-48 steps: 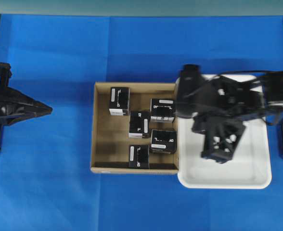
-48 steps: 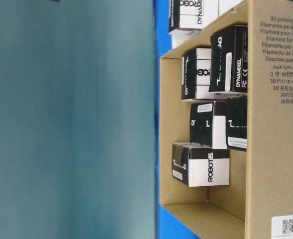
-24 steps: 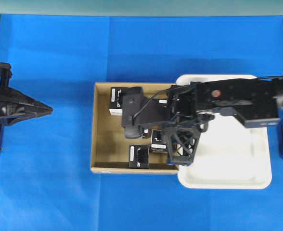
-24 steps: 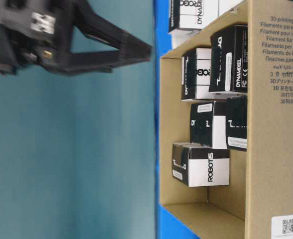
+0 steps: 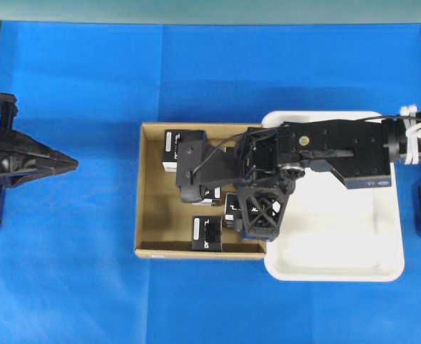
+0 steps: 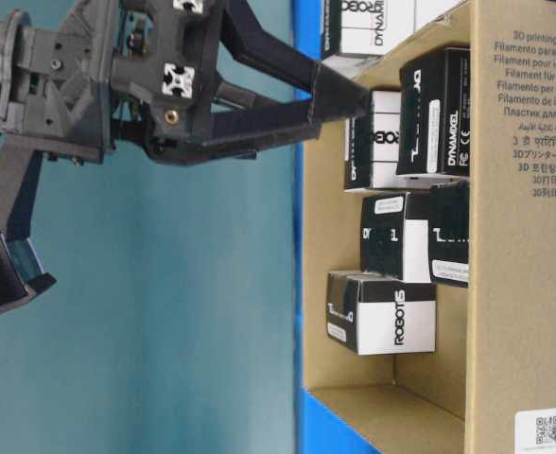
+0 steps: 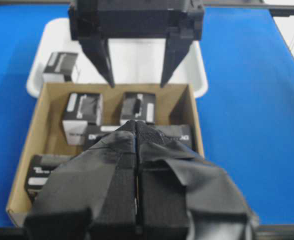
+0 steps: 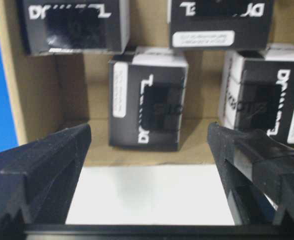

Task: Pick a box that is randomly placed inside the cardboard box.
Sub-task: 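Lower the right gripper around a black-and-white DYNAMIXEL box and close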

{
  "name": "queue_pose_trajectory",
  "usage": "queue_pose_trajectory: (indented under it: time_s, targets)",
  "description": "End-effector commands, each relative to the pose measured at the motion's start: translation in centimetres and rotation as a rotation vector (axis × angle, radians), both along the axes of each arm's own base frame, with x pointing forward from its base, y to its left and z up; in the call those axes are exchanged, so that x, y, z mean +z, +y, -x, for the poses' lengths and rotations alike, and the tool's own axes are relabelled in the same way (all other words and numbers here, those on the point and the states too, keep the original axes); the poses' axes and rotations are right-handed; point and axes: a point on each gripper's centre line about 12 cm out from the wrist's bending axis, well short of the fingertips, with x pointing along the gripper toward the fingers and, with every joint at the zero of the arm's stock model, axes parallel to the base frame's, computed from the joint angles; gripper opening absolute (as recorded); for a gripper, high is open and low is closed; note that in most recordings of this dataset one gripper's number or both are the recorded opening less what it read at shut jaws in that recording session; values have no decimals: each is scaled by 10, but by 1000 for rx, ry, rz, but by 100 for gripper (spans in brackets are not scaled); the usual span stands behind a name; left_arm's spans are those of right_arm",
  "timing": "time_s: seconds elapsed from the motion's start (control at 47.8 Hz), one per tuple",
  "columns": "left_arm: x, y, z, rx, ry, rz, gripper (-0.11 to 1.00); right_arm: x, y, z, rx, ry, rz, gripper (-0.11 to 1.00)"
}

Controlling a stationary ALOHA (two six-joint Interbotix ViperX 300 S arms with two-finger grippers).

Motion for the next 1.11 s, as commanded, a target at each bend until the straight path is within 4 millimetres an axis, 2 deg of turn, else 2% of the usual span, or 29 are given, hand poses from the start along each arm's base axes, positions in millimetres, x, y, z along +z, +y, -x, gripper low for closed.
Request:
queue_pose_trajectory:
  time_s: [0.0,0.314,1.089]
  targets:
    - [12,0,-2,-2,-31,-1,-7,-5,-1,-2,-1,-18,4,100]
    - [13,0,-2,-2,-35,-1,-7,-34,-1,1,-3,12,6,100]
    - [14,0,-2,-2,-37,-3,-7,-79,-4,-2,-9,44,16,100]
